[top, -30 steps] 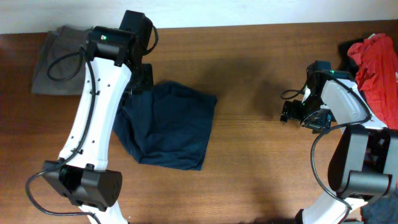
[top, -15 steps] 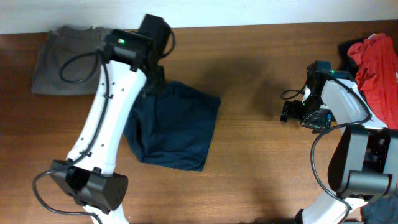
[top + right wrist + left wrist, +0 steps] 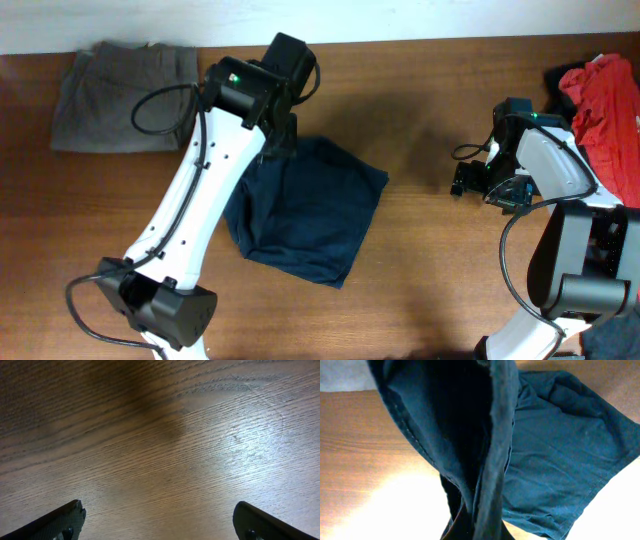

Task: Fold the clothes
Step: 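Carry the held left edge rightward over the shorts with the left gripper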

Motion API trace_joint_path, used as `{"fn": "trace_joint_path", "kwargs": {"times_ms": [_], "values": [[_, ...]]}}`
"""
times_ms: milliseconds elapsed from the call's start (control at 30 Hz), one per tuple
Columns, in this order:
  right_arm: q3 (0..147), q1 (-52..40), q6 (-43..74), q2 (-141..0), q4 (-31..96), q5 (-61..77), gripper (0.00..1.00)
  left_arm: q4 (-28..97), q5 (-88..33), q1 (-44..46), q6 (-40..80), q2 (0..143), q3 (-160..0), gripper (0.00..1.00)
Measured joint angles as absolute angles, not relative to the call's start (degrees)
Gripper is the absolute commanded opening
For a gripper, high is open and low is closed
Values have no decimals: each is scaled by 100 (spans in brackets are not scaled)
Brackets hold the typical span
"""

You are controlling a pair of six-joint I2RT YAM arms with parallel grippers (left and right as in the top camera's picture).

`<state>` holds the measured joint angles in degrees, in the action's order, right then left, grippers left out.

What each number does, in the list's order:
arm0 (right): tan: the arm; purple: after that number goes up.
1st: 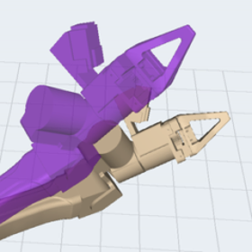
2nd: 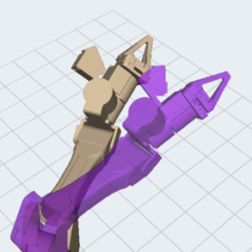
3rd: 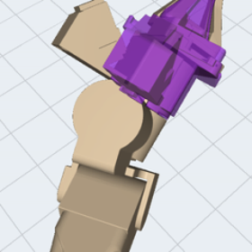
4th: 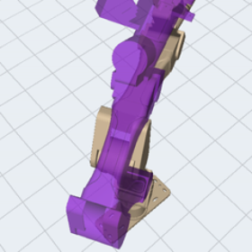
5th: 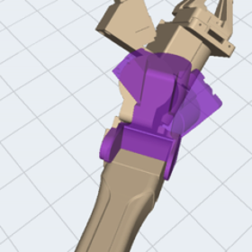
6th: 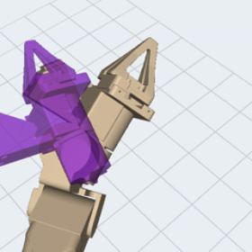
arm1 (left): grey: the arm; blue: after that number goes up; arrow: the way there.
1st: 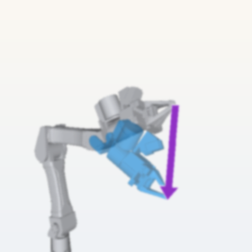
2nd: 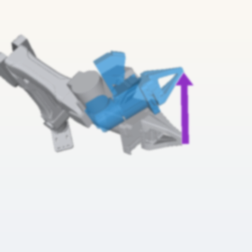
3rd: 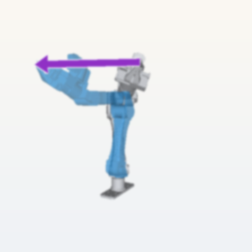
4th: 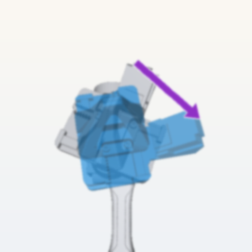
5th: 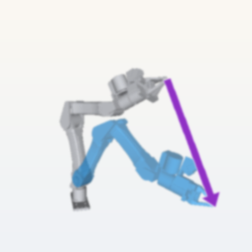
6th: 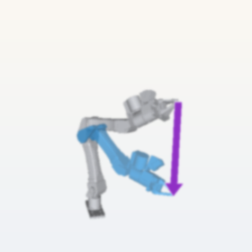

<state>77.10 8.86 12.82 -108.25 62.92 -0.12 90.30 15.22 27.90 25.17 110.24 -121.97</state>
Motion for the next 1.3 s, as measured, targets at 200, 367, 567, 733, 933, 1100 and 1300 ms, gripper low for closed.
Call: {"fn": "trace_joint_path", "kwargs": {"times_ms": [200, 367, 567, 733, 933, 1100, 1300], "values": [[7710, 886, 1282, -10825, 6289, -14, 99, 8914, 1680, 2764, 2729, 11024, -11832, 0], [7710, 886, 1284, -10825, 6289, -12, 99, 9002, 1824, 2311, 2858, 11024, -11806, 0], [7710, 886, 1284, -10825, 6289, -12, 99, 9303, 1872, 1179, 2902, 11024, -11795, 0], [7710, 886, 1284, -10825, 6289, -12, 99, 9367, 2001, 346, 2902, 11024, -11795, 0], [7710, 886, 1282, -10825, 6289, -12, 99, 9489, 2300, 71, 2897, 11024, -11795, 0], [7710, 886, 1284, -10825, 6289, -12, 99, 9476, 2318, 270, 2897, 11024, -11795, 0], [7710, 886, 1284, -10825, 6287, -12, 99, 9166, 2237, 1055, 2897, 11024, -11795, 0]]}}
